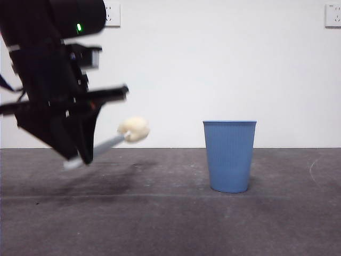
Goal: Pick up the cup brush,pick up the cup,insert the brush into the cup,clean the cup,put the cup brush back,put the cup back to the fixed position on the table
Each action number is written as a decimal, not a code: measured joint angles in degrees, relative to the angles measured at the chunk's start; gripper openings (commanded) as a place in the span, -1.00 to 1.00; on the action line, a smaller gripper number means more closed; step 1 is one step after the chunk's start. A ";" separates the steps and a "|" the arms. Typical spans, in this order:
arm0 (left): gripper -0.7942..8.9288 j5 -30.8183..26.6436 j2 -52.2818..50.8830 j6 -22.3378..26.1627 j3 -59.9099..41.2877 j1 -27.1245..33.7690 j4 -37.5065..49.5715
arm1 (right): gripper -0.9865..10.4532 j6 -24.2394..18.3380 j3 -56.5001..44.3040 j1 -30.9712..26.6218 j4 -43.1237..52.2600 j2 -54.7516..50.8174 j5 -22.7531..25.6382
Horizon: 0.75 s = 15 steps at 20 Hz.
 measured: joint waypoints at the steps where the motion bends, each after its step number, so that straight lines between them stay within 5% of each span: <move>1: -0.85 0.00 -2.01 1.18 0.42 0.02 -1.18 | 0.16 0.09 0.00 0.11 0.17 0.79 0.00; 5: -0.85 0.00 -12.81 6.82 1.07 0.04 -6.19 | 0.16 0.07 -0.02 1.64 8.20 5.68 -6.27; 12: -0.85 1.73 -30.99 9.81 1.07 0.07 -13.90 | 0.14 -0.66 -9.38 5.05 21.14 14.95 -7.34; 15: -0.85 1.70 -35.45 9.97 1.07 0.07 -18.10 | 0.10 3.76 -19.28 7.15 36.28 15.08 -6.34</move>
